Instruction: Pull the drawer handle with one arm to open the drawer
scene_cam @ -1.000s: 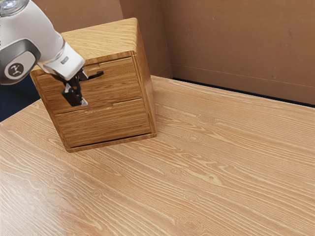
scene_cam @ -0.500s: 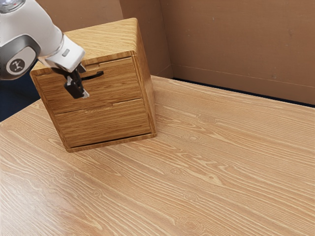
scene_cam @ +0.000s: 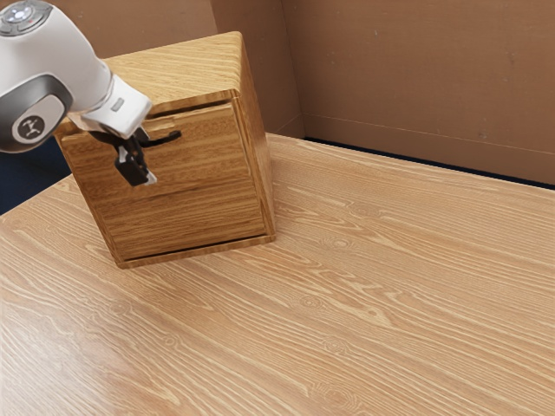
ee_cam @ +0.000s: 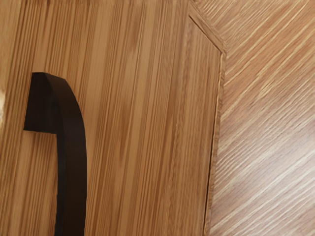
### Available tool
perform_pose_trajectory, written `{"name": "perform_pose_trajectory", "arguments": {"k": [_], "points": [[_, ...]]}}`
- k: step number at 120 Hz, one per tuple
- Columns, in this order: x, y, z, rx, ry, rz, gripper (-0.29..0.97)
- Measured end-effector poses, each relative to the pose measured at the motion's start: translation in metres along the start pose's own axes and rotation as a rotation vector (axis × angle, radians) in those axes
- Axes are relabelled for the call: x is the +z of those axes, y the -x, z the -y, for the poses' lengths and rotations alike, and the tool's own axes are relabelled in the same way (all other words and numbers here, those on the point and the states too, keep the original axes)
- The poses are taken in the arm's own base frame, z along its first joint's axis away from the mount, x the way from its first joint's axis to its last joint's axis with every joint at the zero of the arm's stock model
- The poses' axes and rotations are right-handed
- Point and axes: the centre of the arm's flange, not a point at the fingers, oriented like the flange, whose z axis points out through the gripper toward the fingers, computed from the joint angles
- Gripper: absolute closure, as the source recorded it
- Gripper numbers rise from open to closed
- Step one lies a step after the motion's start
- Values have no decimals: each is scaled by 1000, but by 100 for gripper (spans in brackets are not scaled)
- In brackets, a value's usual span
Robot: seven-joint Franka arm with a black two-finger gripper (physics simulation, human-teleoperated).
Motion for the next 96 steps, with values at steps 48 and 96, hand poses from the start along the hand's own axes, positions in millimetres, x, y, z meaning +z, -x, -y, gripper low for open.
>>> {"name": "perform_pose_trajectory", "arguments": {"k": [48, 96], "points": [[-15, 2, -24, -20, 31, -23, 0], [-28, -4, -47, -17, 45, -26, 2]]}}
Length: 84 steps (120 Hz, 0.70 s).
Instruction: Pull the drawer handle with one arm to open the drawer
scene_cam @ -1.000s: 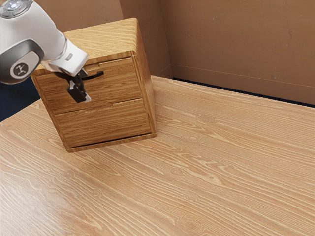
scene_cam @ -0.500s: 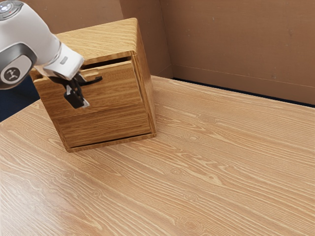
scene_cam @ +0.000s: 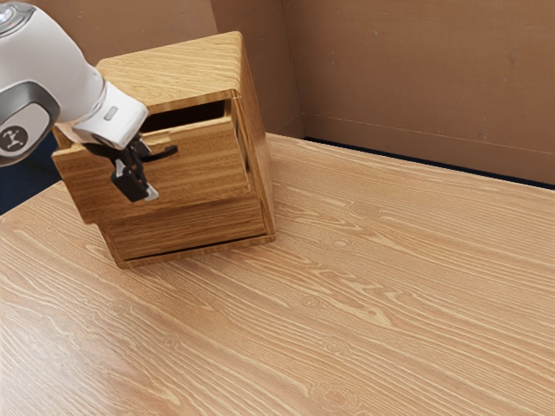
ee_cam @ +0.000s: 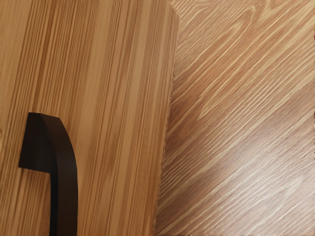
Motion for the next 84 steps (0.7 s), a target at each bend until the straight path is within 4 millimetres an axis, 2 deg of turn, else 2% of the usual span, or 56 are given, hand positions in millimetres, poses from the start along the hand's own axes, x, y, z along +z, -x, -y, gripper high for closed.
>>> {"name": "perform_pose_trajectory", "arguments": {"k": [13, 52, 84], "points": [[2, -2, -6, 4, 13, -1, 1], [-9, 11, -28, -15, 16, 15, 0], [-18, 12, -44, -21, 18, 13, 1]]}}
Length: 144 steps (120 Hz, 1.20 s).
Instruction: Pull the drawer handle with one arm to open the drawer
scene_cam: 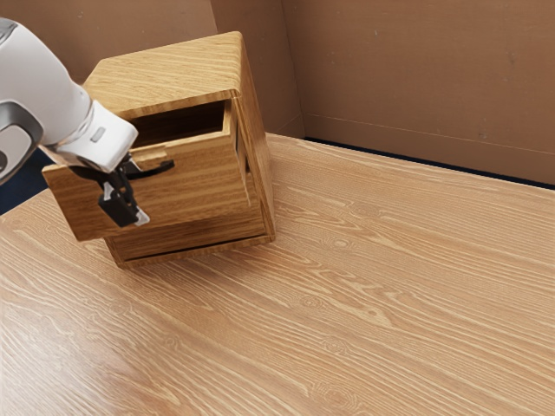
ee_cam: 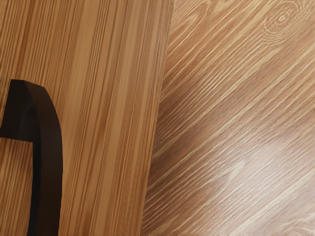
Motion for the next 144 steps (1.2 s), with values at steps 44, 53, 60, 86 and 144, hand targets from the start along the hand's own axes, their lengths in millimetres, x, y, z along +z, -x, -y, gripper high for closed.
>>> {"name": "perform_pose_trajectory", "arguments": {"k": [44, 53, 60, 86, 144], "points": [[-13, 0, -38, -4, 6, 12, 0], [-18, 2, -44, -9, 4, 7, 2], [-24, 4, -50, -11, 1, 1, 5], [-33, 0, -73, -1, 8, -10, 0], [-49, 1, -116, 8, 19, -35, 1]]}}
